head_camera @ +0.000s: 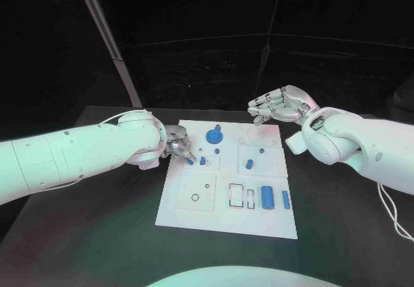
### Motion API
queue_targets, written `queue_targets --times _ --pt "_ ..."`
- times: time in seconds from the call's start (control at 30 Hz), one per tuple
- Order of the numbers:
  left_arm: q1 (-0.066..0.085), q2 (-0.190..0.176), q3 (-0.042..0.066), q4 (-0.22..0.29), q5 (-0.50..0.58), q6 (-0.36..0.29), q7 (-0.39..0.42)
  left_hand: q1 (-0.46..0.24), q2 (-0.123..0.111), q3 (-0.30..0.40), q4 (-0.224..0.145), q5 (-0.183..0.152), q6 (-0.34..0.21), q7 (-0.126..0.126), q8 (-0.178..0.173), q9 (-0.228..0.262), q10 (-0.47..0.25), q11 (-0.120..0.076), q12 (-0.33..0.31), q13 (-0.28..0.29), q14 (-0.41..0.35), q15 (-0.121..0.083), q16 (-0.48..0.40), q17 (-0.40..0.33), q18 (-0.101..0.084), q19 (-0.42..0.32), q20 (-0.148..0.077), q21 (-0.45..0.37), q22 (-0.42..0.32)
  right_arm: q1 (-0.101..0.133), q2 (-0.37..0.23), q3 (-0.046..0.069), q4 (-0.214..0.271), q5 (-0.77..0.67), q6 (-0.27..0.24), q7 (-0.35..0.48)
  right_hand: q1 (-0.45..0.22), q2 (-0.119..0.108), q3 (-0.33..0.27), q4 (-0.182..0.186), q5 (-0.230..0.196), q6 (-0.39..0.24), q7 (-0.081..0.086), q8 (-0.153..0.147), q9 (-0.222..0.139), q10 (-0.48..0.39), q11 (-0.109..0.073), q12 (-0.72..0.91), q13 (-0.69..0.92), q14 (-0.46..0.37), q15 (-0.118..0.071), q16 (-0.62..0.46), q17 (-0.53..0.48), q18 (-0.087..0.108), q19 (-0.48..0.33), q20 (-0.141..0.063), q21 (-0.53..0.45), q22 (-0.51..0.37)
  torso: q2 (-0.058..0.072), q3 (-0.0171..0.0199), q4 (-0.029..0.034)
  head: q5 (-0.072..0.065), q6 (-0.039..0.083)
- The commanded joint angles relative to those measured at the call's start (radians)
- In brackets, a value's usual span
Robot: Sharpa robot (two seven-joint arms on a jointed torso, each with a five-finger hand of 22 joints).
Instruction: Assemble the parts on the task board
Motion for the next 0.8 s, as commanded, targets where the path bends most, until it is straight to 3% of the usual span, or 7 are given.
queue_targets --times 0.03,0.37,0.8 --pt "-0.003 -0.009 -0.002 0.016 -0.005 -0.047 0.006 0.012 0.003 0.101 -0.096 0.008 0.0 -0.006 0.007 0.002 0.011 0.0 0.006 0.002 0.106 -0.004 0.003 0.263 -0.005 0.009 0.001 0.007 0.002 0.002 0.0 0.001 0.002 0.0 0.007 0.011 0.0 0.008 0.001 -0.007 0.002 -0.008 -0.002 0.003 0.002 -0.006 0.0 -0.003 -0.001 -0.006 -0.001 -0.006 -0.002 0.004 0.0 0.006 -0.004 -0.001 0.0 -0.0005 0.0007 0.001 -0.001" --pt "-0.009 -0.042 -0.002 0.062 -0.005 -0.125 0.026 0.011 -0.006 0.116 -0.098 0.026 0.004 -0.007 0.015 0.004 0.019 -0.002 0.009 0.005 0.106 -0.007 0.003 0.263 -0.007 0.016 -0.002 0.015 0.014 0.002 0.0 0.001 0.0 0.0 0.008 0.013 0.0 0.009 0.001 -0.007 0.002 -0.008 -0.001 0.003 0.002 -0.007 0.0 -0.003 -0.001 -0.006 -0.001 -0.006 -0.002 0.004 0.0 0.006 -0.004 -0.001 -0.001 0.0002 0.0015 0.003 -0.003" --pt "-0.024 -0.046 -0.002 0.063 -0.021 -0.145 0.027 0.011 -0.008 0.118 -0.098 0.029 0.005 -0.008 0.017 0.004 0.02 -0.003 0.007 0.002 0.106 -0.007 0.003 0.263 -0.008 0.017 -0.003 0.016 0.016 0.002 -0.001 0.001 -0.001 0.0 0.009 0.013 0.0 0.009 0.001 -0.007 0.002 -0.008 -0.001 0.003 0.002 -0.007 0.0 -0.003 -0.001 -0.006 -0.001 -0.006 -0.002 0.004 0.0 0.006 -0.004 -0.001 0.0 -0.0002 -0.0001 0.003 -0.003"
